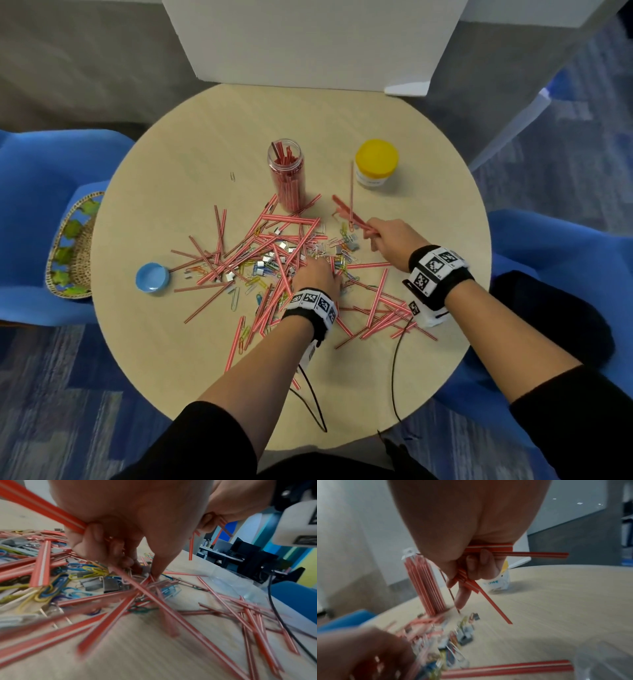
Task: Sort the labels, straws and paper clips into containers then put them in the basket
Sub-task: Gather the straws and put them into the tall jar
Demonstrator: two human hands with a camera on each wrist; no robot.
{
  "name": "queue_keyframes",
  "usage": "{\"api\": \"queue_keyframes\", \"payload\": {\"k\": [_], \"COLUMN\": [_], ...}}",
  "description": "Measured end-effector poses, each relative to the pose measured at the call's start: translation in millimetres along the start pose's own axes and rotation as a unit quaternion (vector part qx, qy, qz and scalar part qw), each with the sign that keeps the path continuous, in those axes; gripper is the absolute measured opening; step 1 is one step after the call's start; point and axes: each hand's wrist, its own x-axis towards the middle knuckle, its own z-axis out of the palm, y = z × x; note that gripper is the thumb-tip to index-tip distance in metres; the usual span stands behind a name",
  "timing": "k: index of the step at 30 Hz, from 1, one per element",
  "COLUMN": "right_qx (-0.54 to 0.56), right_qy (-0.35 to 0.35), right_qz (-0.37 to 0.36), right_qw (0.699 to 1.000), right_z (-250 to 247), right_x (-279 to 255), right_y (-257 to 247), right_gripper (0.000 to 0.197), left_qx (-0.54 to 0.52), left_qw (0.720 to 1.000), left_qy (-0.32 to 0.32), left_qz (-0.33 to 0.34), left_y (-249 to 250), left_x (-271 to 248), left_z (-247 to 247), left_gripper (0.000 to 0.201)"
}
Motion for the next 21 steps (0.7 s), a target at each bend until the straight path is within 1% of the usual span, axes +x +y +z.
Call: {"api": "queue_keyframes", "payload": {"k": [2,4,5,7,10,14,16,18,20,21], "right_qx": [0.085,0.143,0.157,0.159,0.13,0.113,0.149,0.234,0.345,0.389], "right_qy": [0.045,0.063,0.055,0.01,-0.049,-0.072,-0.057,-0.023,0.009,0.021], "right_qz": [-0.007,-0.013,-0.013,-0.012,-0.009,-0.008,-0.009,0.006,0.031,0.046], "right_qw": [0.995,0.988,0.986,0.987,0.99,0.991,0.987,0.972,0.938,0.92], "right_z": [-5.8,-10.2,-11.7,-11.9,-7.3,-3.9,-2.2,0.0,-1.0,-3.4], "right_x": [-8.8,-17.4,-21.5,-29.7,-39.5,-50.3,-56.1,-61.6,-68.4,-72.2], "right_y": [0.1,-3.5,-6.6,-13.3,-19.8,-25.4,-24.5,-19.5,-13.6,-10.5], "right_gripper": [0.017,0.017,0.018,0.018,0.021,0.025,0.025,0.024,0.024,0.024], "left_qx": [-0.022,-0.045,-0.06,-0.104,-0.148,-0.156,-0.169,-0.175,-0.203,-0.21], "left_qw": [1.0,0.999,0.998,0.995,0.989,0.984,0.979,0.971,0.961,0.959], "left_qy": [-0.006,-0.001,0.003,0.008,0.017,0.079,0.108,0.148,0.172,0.167], "left_qz": [-0.001,0.004,0.004,-0.002,-0.004,0.026,0.043,0.061,0.076,0.09], "left_y": [-0.3,-1.5,-2.5,-5.9,-12.5,-22.3,-26.3,-27.0,-21.5,-16.6], "left_x": [2.5,3.7,3.7,3.4,0.9,-1.3,-1.1,-1.3,-4.5,-8.2], "left_z": [-1.8,-2.8,-3.2,-3.8,-7.8,-13.2,-12.4,-13.9,-17.9,-19.7], "left_gripper": [0.04,0.036,0.034,0.029,0.023,0.028,0.034,0.035,0.031,0.026]}}
